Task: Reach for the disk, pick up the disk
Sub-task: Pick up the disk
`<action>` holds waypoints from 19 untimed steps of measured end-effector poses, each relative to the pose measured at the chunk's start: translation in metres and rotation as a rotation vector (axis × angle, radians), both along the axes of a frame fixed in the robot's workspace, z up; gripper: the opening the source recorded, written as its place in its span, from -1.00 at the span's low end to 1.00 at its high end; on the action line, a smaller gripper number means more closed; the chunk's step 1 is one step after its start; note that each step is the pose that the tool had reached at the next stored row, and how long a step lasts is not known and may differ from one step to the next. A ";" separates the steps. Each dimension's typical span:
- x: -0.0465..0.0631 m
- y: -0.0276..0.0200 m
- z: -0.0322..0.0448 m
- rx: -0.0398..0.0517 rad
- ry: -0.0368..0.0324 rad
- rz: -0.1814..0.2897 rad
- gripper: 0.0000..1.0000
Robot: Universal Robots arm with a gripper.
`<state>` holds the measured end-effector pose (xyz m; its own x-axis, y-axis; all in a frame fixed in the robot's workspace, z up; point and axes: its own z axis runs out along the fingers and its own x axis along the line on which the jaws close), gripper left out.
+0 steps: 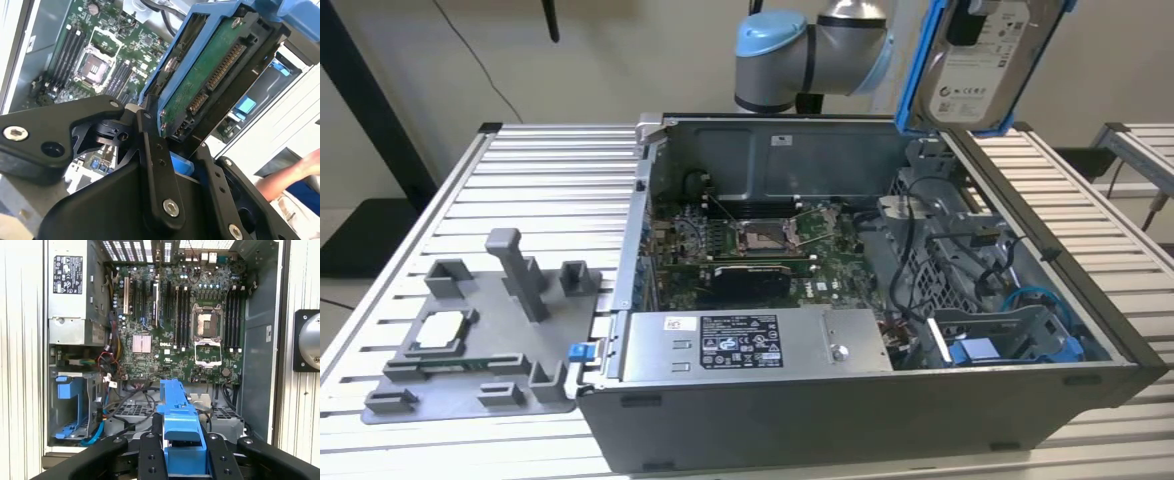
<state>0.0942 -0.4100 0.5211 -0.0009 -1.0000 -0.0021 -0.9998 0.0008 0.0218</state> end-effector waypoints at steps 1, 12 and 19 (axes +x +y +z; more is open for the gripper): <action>0.000 -0.0017 0.0000 0.0000 0.0000 0.000 -1.00; 0.000 -0.0196 -0.0001 0.0000 0.0000 0.000 -1.00; 0.000 -0.0304 -0.0002 0.0000 0.0000 0.000 -1.00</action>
<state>0.0942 -0.4404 0.5209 -0.0009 -1.0000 -0.0021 -0.9998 0.0008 0.0218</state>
